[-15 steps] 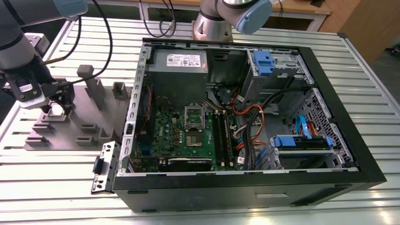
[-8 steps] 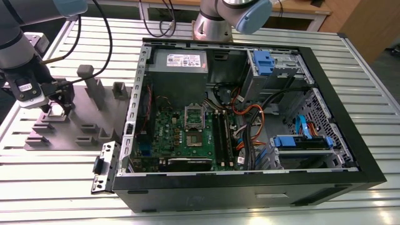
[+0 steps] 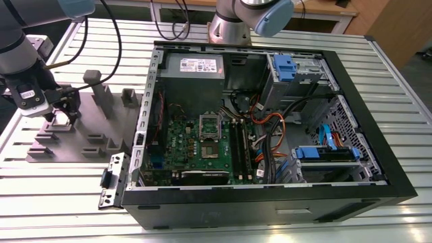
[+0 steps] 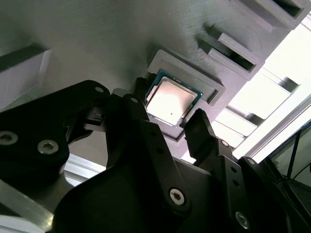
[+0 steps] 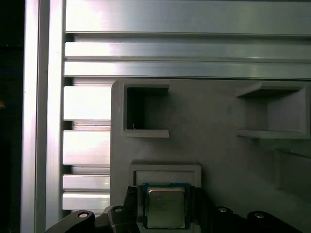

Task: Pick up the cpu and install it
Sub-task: 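Pick up the cpu and move it towards the insertion slot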

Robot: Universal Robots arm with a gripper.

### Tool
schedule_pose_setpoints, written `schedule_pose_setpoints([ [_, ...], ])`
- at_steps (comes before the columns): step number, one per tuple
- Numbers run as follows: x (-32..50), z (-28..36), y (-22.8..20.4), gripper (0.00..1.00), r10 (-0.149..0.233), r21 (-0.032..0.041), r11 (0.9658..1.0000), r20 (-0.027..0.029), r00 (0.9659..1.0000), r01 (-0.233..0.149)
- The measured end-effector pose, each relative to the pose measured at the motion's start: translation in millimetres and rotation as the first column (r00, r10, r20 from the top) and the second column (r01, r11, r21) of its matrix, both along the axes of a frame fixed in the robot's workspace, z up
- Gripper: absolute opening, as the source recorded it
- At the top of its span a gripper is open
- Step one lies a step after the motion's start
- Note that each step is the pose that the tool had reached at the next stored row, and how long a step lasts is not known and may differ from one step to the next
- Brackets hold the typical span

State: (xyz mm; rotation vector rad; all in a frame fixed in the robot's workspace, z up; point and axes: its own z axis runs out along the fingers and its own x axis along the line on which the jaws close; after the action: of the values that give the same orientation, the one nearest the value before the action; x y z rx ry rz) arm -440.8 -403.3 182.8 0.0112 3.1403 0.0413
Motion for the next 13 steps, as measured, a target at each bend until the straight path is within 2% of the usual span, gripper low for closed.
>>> schedule_pose_setpoints([
  [13,-2.0,-0.2,-0.1,0.58,0.009,0.0001,1.0,0.0,1.0,-0.009],
])
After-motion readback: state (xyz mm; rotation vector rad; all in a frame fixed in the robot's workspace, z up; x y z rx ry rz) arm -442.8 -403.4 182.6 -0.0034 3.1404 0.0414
